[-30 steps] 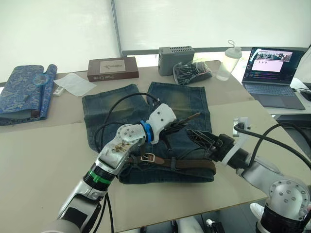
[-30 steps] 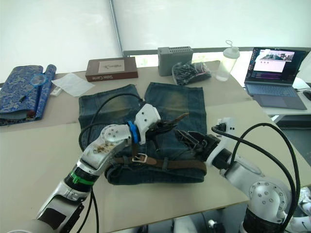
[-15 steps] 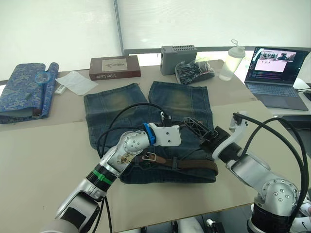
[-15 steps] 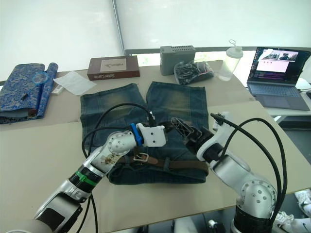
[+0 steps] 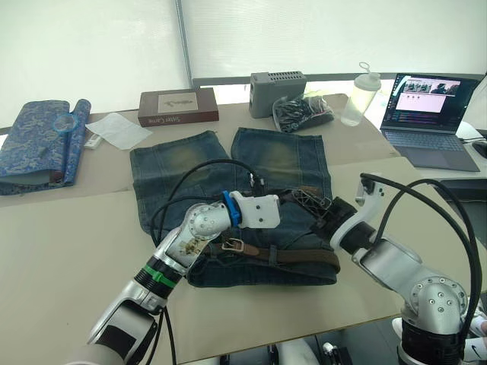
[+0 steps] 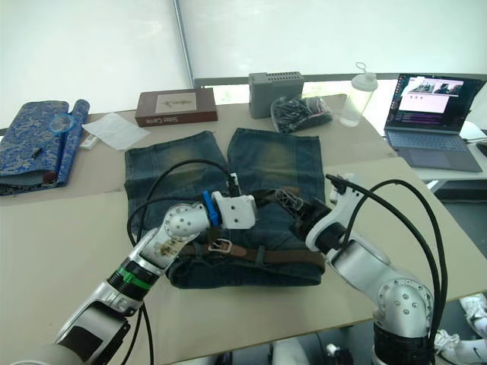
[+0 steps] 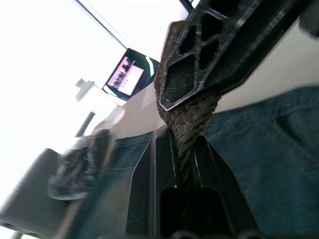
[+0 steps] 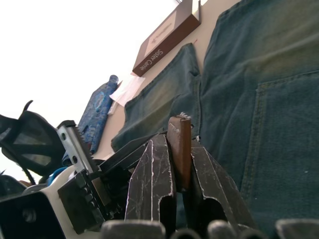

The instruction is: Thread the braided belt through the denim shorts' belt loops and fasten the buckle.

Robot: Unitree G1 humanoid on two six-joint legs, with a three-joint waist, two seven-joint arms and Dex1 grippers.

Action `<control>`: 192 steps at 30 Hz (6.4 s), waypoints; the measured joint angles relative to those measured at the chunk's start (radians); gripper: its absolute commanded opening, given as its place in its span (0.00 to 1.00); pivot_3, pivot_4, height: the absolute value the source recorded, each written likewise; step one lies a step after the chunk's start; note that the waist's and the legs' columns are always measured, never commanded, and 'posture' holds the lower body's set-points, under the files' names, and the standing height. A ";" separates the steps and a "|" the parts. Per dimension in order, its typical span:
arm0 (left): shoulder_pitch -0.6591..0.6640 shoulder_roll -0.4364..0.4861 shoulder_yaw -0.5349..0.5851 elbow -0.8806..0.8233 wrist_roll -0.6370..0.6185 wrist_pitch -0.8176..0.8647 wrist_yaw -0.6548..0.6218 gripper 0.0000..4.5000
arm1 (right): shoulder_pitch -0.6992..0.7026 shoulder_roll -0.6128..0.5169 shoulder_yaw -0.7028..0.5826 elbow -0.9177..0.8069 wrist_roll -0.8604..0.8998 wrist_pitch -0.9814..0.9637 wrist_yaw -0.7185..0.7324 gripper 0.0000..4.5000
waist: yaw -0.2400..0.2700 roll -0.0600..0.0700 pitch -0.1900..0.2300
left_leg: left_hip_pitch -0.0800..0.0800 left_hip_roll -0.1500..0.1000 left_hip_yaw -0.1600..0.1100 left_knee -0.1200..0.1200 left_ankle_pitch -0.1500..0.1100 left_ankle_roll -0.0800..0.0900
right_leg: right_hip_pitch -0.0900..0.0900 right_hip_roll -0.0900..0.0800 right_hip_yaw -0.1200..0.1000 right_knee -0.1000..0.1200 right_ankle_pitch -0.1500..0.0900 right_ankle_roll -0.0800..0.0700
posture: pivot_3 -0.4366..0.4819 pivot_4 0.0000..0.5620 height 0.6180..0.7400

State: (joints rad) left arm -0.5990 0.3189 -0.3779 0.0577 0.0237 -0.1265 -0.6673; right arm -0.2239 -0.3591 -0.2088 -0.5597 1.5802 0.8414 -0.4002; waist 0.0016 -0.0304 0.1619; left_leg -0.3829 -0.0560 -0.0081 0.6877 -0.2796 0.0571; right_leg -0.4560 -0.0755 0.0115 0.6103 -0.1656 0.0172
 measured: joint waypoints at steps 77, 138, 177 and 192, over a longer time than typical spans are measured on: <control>0.275 0.224 0.161 -0.141 -0.339 0.433 -0.374 0.02 | 0.538 -0.478 -0.077 -0.128 -0.968 -0.122 0.676 0.00 | 0.036 0.018 -0.010 | 0.008 0.000 0.006 0.009 -0.008 0.013 | 0.019 -0.002 0.002 -0.016 -0.003 0.020 | 0.48 0.27 1.00; 0.007 0.281 0.323 -0.280 -0.738 0.945 -0.460 0.88 | -0.006 -0.320 0.081 -0.116 -0.327 0.097 0.621 0.00 | 0.007 0.009 -0.007 | 0.004 -0.001 0.002 0.009 -0.016 0.010 | 0.013 0.000 -0.004 -0.015 -0.002 0.010 | 0.48 0.27 1.00; 0.106 0.048 0.115 -0.265 -0.070 0.349 -0.043 0.83 | -0.101 -0.217 0.118 0.100 0.203 -0.012 0.068 0.00 | 0.010 0.010 -0.007 | -0.007 0.000 0.009 0.012 -0.011 0.013 | 0.001 -0.003 0.003 -0.014 0.008 0.012 | 0.48 0.27 1.00; 0.113 0.131 0.101 -0.272 -0.016 0.193 -0.062 0.00 | -0.115 -0.221 0.155 0.126 0.239 -0.042 0.026 0.24 | 0.008 0.010 -0.007 | -0.006 0.000 0.010 0.012 -0.010 0.013 | 0.001 -0.002 0.003 -0.014 0.010 0.011 | 0.48 0.27 1.00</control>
State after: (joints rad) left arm -0.4862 0.4502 -0.2771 -0.2146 0.0074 0.0661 -0.7293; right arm -0.3389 -0.5805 -0.0539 -0.4338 1.8188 0.7994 -0.3746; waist 0.0095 -0.0206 0.1551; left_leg -0.3894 -0.0556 0.0019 0.6996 -0.2893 0.0703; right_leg -0.4550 -0.0773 0.0147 0.5963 -0.1561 0.0286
